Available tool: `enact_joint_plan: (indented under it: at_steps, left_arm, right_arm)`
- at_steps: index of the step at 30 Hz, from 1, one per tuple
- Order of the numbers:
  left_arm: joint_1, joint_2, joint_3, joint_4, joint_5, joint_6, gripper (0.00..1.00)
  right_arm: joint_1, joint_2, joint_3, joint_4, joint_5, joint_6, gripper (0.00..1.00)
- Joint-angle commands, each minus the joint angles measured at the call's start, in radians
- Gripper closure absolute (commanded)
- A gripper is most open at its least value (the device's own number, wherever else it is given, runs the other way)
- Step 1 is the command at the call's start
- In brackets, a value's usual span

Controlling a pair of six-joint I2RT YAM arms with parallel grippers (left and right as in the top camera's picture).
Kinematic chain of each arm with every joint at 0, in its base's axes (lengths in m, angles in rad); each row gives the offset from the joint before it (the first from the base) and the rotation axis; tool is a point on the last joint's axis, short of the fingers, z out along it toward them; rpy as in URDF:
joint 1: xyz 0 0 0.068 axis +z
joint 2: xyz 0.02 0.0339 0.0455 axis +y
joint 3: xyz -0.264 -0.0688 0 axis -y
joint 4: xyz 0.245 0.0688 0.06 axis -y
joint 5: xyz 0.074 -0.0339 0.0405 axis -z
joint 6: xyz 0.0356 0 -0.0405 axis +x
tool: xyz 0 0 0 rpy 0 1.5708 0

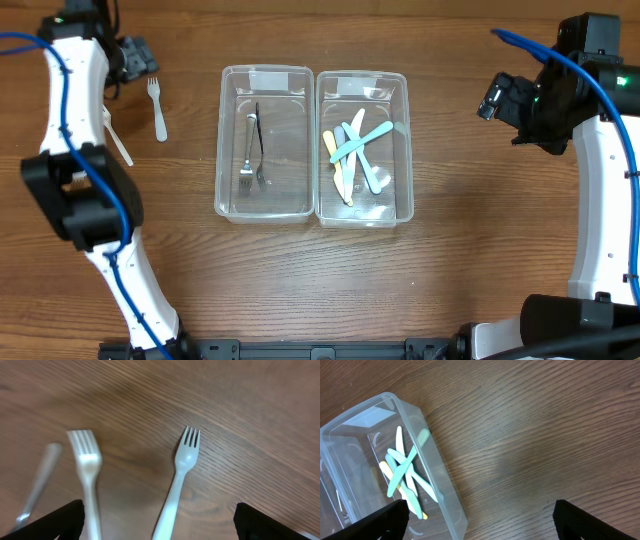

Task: Pack container
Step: 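Move the left gripper to the white plastic fork and grasp it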

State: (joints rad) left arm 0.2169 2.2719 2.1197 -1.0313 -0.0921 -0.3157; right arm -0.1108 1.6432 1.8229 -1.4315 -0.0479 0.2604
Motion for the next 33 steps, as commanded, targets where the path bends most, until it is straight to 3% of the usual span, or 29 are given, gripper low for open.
enact_joint_plan:
  at_steps: [1,13,33]
  left_arm:
    - [-0.006,0.070,0.003,0.051,0.071,0.051,0.05]
    - [-0.047,0.219,0.003,0.180,0.093,0.111,0.04]
    - [-0.053,0.227,-0.035,0.208,0.057,0.129,0.05]
  right_arm:
    - [-0.001,-0.003,-0.004,0.005,0.001,-0.006,0.05]
    - [-0.001,-0.003,-0.004,0.006,0.001,-0.006,0.06]
    - [-0.001,-0.003,-0.004,0.005,0.001,-0.006,0.06]
